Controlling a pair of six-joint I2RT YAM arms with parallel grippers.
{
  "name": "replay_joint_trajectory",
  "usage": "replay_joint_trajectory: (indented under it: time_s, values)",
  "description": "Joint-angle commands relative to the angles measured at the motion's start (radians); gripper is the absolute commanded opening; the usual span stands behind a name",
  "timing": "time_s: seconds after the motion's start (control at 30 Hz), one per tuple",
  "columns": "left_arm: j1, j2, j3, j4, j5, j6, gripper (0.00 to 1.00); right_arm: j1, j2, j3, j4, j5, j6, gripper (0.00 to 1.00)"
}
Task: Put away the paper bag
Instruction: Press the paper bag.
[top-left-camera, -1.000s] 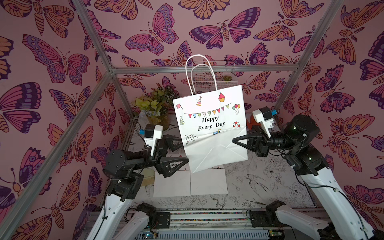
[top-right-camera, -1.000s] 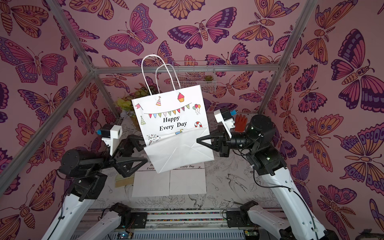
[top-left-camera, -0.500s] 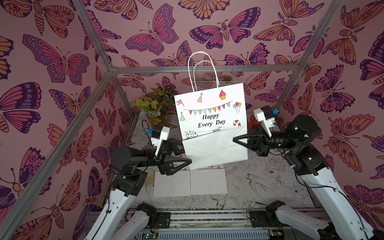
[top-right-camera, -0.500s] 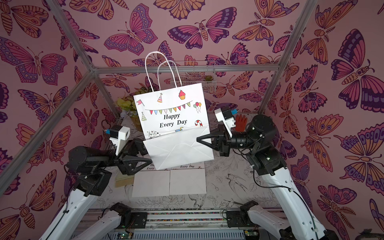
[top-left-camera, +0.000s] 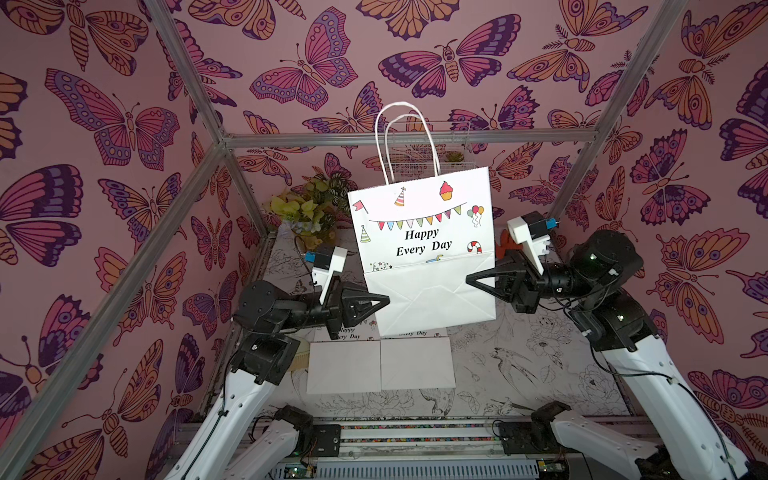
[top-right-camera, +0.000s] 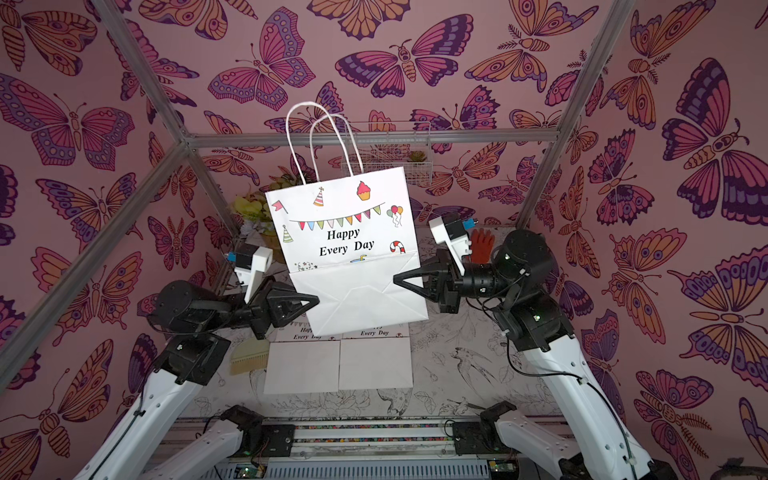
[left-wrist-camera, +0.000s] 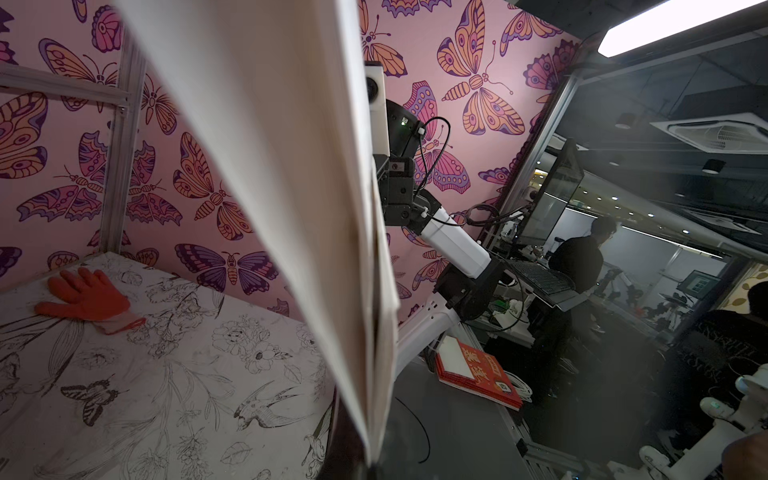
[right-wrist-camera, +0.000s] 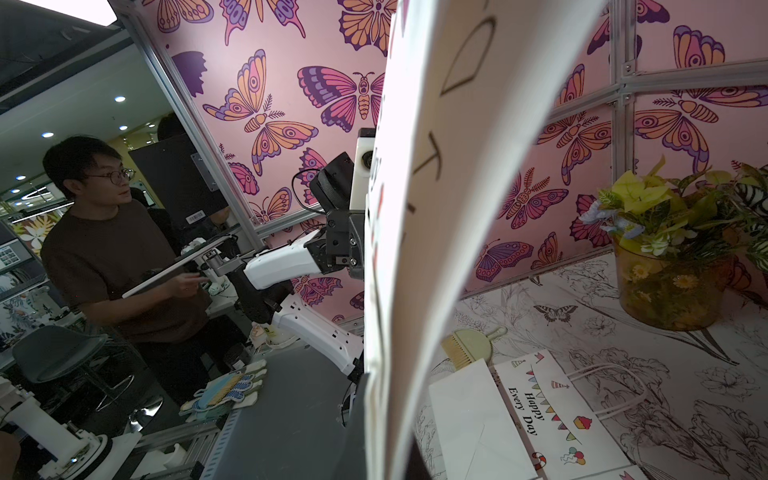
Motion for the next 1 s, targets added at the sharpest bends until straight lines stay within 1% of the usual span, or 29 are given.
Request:
replay_joint_trajectory:
  time_s: [0.0, 0.13, 0.2, 0.27, 0.33, 0.43, 0.47, 0.5, 0.6, 0.63, 0.67, 0.77, 0.8, 0.83, 0.87, 0.9, 0.97]
  values:
    - [-0.003, -0.017, 0.019, -0.049, -0.036, 0.057, 0.00, 0.004, -0.004, 0.022, 0.012, 0.006, -0.004, 0.00]
    - [-0.003, -0.021, 0.026, -0.074, -0.054, 0.072, 0.00, 0.004, 0.000, 0.021, 0.010, 0.002, -0.005, 0.01]
    - [-0.003, -0.020, 0.030, -0.089, -0.051, 0.080, 0.00, 0.004, -0.005, 0.021, 0.005, -0.001, -0.009, 0.16]
    - [-0.002, -0.019, 0.035, -0.117, -0.052, 0.095, 0.00, 0.005, -0.011, 0.027, -0.006, 0.004, -0.016, 0.27]
    - [-0.002, -0.018, 0.038, -0.137, -0.052, 0.105, 0.00, 0.004, -0.020, 0.033, -0.012, 0.017, -0.018, 0.32]
    - [-0.002, -0.010, 0.040, -0.141, -0.044, 0.106, 0.00, 0.003, -0.030, 0.036, -0.012, 0.033, -0.018, 0.34]
    - [-0.002, -0.008, 0.040, -0.141, -0.043, 0.106, 0.00, 0.002, -0.033, 0.036, -0.012, 0.038, -0.018, 0.33]
    - [-0.002, -0.008, 0.039, -0.142, -0.042, 0.106, 0.00, 0.002, -0.034, 0.037, -0.011, 0.042, -0.017, 0.28]
    - [-0.002, -0.011, 0.040, -0.142, -0.045, 0.106, 0.00, 0.002, -0.035, 0.036, -0.007, 0.042, -0.012, 0.02]
    - [-0.002, -0.011, 0.043, -0.142, -0.047, 0.104, 0.00, 0.003, -0.034, 0.036, -0.007, 0.042, -0.014, 0.00]
    - [-0.002, -0.012, 0.045, -0.139, -0.051, 0.101, 0.03, 0.003, -0.032, 0.036, -0.013, 0.039, -0.016, 0.00]
    - [-0.002, -0.022, 0.043, -0.103, -0.083, 0.074, 0.31, 0.002, -0.018, 0.041, -0.037, 0.025, -0.030, 0.00]
    - [-0.002, -0.024, 0.038, -0.071, -0.094, 0.053, 0.34, 0.002, -0.014, 0.042, -0.042, 0.019, -0.033, 0.00]
    - [-0.003, -0.023, 0.031, -0.025, -0.110, 0.028, 0.35, 0.003, -0.011, 0.042, -0.048, 0.013, -0.038, 0.00]
    - [-0.003, -0.020, 0.023, 0.026, -0.125, -0.007, 0.33, 0.002, -0.007, 0.043, -0.053, 0.007, -0.042, 0.00]
    - [-0.005, -0.016, 0.019, 0.056, -0.133, -0.028, 0.30, 0.002, -0.005, 0.043, -0.055, 0.004, -0.044, 0.00]
    - [-0.005, -0.009, 0.015, 0.077, -0.145, -0.042, 0.17, 0.003, 0.001, 0.043, -0.058, -0.002, -0.044, 0.00]
